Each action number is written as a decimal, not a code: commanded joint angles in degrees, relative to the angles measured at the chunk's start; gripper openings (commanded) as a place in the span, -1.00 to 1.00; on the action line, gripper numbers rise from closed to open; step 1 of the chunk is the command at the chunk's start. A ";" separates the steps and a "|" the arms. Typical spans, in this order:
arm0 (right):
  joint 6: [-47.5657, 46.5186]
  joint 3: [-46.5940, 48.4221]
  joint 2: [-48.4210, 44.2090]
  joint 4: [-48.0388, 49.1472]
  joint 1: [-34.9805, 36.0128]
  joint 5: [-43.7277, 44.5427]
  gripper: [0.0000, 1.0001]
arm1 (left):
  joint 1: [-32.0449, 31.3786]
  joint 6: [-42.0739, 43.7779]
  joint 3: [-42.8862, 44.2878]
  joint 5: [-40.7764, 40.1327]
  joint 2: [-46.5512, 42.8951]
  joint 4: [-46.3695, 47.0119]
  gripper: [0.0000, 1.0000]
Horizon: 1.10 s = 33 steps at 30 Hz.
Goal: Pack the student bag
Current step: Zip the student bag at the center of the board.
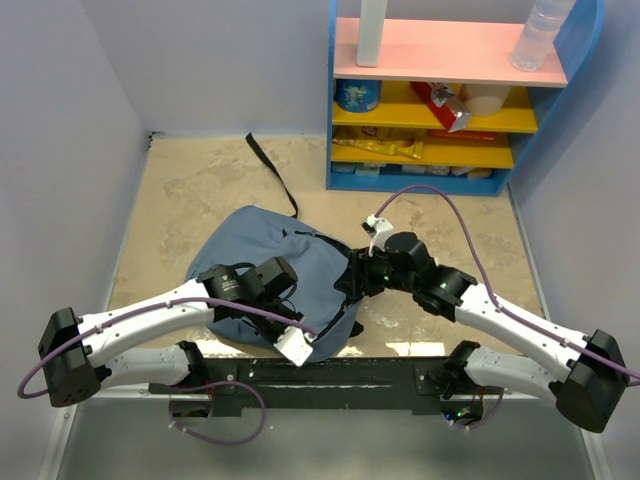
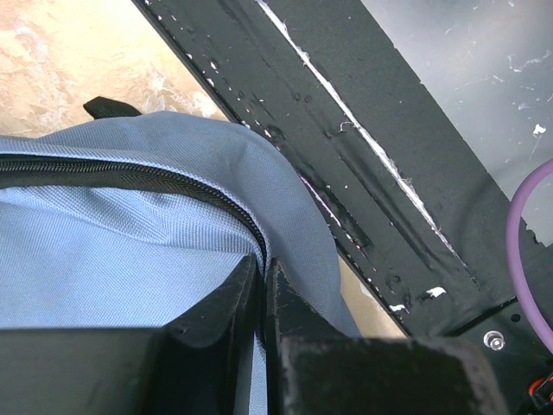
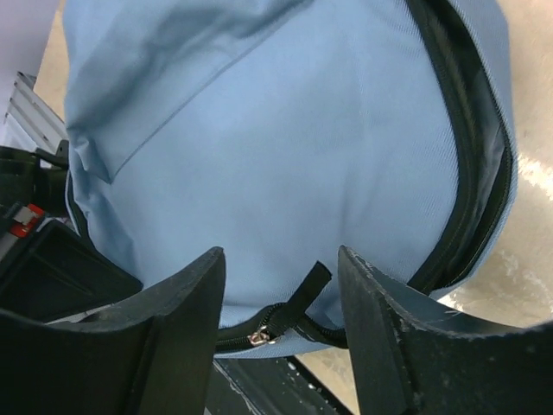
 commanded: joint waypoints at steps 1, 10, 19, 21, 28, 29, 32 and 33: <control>2.66 -1.62 0.34 1.26 1.96 2.16 0.13 | 0.38 -0.91 -0.65 1.31 -1.30 1.32 -1.00; 3.89 -2.76 -0.45 0.56 3.02 4.01 0.11 | 0.47 -0.82 -1.36 1.31 -2.09 1.32 -1.00; 5.73 -3.20 0.34 2.93 3.72 3.57 -0.20 | 0.91 -0.82 -1.10 1.22 -2.18 0.97 -1.00; 6.79 -3.90 0.69 4.33 4.07 3.48 -0.38 | 0.82 -0.74 -1.01 1.04 -2.09 0.88 -1.00; 9.69 -3.38 1.74 7.50 6.53 6.11 -1.00 | 1.52 -3.71 -0.21 0.77 -1.65 2.28 -1.00; 9.87 -2.51 1.92 7.50 6.89 6.64 -1.00 | 1.61 -4.33 -0.47 0.87 -1.65 2.99 -1.00; 9.69 -1.36 2.19 7.15 7.50 7.79 -1.00 | 2.57 -8.20 -0.04 1.48 -1.12 5.89 -0.86; 9.52 -0.92 2.10 6.72 7.59 8.05 -1.00 | 2.66 -9.16 1.01 1.31 -0.95 6.07 -0.80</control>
